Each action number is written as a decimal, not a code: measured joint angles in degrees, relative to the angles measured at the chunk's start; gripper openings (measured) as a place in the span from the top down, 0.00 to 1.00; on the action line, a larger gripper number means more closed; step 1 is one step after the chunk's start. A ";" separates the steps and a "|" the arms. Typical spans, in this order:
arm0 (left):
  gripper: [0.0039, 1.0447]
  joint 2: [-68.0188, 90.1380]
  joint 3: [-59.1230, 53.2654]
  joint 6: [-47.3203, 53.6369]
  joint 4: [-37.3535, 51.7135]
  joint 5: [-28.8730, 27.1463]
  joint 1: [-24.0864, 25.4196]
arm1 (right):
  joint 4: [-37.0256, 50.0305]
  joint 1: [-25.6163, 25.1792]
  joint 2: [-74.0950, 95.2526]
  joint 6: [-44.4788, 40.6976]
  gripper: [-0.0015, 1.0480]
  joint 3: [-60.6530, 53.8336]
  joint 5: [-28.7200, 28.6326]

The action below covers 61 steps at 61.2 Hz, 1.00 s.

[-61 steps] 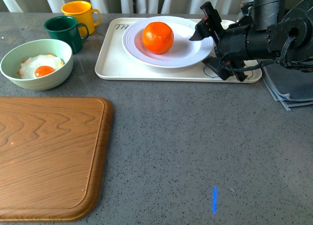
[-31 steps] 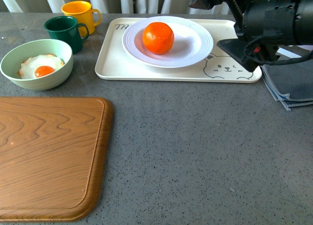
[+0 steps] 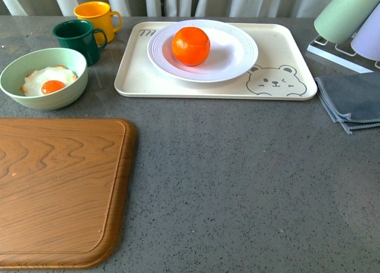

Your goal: Place orange and plate with both arms

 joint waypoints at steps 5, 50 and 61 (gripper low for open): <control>0.08 0.00 0.00 0.00 0.00 -0.02 0.00 | 0.04 -1.20 -2.56 -0.55 0.99 -3.30 -1.51; 0.08 0.00 0.00 0.00 0.00 0.00 0.00 | -22.49 -10.93 -37.11 -1.18 0.98 -15.54 -10.91; 0.08 0.00 0.00 0.00 0.00 0.00 0.00 | -29.92 -10.95 -45.72 -1.18 0.98 -15.58 -10.88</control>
